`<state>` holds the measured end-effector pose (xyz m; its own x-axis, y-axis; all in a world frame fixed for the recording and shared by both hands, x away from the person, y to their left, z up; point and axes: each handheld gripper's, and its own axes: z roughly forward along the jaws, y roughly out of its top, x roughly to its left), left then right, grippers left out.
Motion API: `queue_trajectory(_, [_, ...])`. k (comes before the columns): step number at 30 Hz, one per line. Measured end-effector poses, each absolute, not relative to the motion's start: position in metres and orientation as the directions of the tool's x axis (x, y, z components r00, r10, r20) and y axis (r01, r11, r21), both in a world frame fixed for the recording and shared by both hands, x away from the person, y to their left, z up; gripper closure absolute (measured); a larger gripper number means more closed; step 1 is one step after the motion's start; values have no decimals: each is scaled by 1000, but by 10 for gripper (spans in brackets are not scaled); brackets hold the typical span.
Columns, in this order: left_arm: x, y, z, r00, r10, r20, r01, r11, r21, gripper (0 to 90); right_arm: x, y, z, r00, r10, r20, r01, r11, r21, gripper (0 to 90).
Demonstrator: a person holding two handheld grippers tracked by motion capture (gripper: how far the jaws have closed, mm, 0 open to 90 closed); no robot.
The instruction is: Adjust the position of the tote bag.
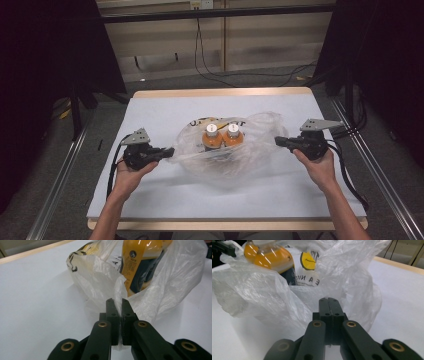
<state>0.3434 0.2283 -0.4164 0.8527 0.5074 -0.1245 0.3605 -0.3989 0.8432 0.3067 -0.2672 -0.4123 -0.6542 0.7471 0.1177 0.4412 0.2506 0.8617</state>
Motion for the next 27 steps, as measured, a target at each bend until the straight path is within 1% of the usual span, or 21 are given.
queue_trajectory(2, [345,230,-419,854,504,-128,364,-405,839,883,307,-267,-414,-653,748,121,447,251,859,900])
queue_trajectory(3, [345,231,-419,854,509,-112,357,-414,837,883,308,-267,-415,-655,746,120,451,258,854,900])
queue_trajectory(5, [345,230,-422,859,497,-124,362,-417,834,885,309,-267,-421,-654,749,110,464,283,839,900])
queue_trajectory(9, [349,235,-429,847,518,-124,383,-431,817,886,310,-267,-428,-647,755,104,491,309,814,900])
queue_trajectory(11, [349,238,-433,839,527,-134,399,-430,810,887,311,-269,-430,-643,759,103,499,313,808,900])
queue_trajectory(12, [350,238,-435,836,536,-117,398,-446,802,887,311,-270,-431,-639,761,114,507,306,806,900])
queue_trajectory(15, [352,238,-439,838,531,-123,403,-453,795,888,312,-271,-434,-635,763,118,518,308,798,900])
queue_trajectory(20, [354,235,-451,839,531,-119,423,-498,757,888,316,-273,-442,-624,771,128,542,309,782,900])
queue_trajectory(22, [355,236,-454,834,538,-124,436,-503,747,888,319,-274,-451,-618,776,125,566,329,756,900])
queue_trajectory(27, [359,238,-464,825,550,-127,456,-517,724,889,322,-274,-458,-607,787,107,583,350,733,900])
